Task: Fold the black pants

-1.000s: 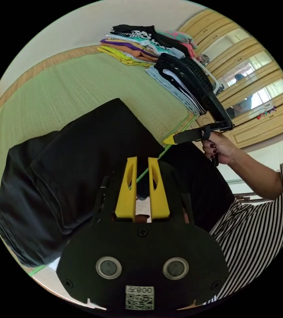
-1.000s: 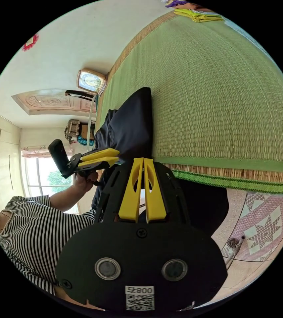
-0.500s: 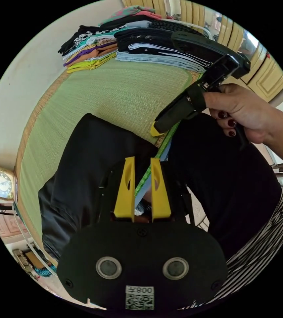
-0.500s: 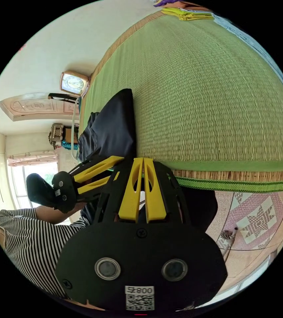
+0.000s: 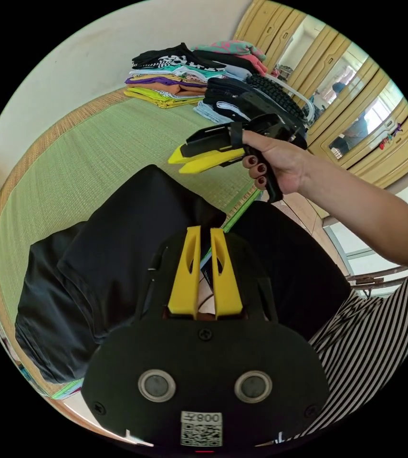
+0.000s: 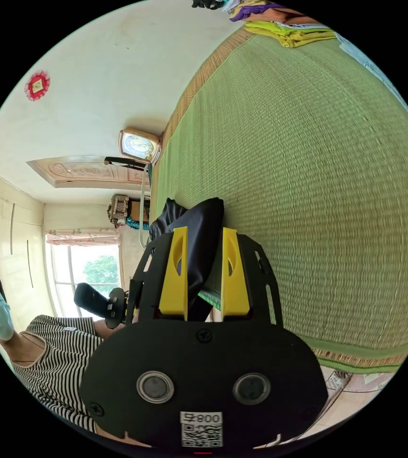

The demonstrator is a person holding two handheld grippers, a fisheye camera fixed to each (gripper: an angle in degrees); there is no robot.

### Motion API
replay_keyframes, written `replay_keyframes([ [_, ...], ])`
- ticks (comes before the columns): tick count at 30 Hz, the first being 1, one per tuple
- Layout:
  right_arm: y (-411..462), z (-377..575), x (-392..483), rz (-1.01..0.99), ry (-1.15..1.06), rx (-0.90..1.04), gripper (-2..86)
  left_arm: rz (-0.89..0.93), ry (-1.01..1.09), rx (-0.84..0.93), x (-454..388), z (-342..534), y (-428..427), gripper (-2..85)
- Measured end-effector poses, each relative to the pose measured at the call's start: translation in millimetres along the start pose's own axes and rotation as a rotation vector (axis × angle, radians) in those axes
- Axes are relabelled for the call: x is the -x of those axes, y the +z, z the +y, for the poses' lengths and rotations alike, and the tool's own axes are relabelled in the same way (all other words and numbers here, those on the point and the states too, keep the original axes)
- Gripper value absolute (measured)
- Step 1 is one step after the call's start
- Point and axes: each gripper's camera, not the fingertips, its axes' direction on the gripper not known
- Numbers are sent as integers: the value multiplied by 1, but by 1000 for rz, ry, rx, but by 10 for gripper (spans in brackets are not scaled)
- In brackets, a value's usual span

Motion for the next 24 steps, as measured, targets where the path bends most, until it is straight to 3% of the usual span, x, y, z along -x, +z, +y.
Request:
replay_keyframes([
  [10, 23, -29, -25, -117, 136, 97, 75, 7, 39, -20, 12, 53, -9, 29],
  [24, -34, 16, -3, -268, 155, -123, 40, 121, 104, -119, 36, 136, -9, 25],
])
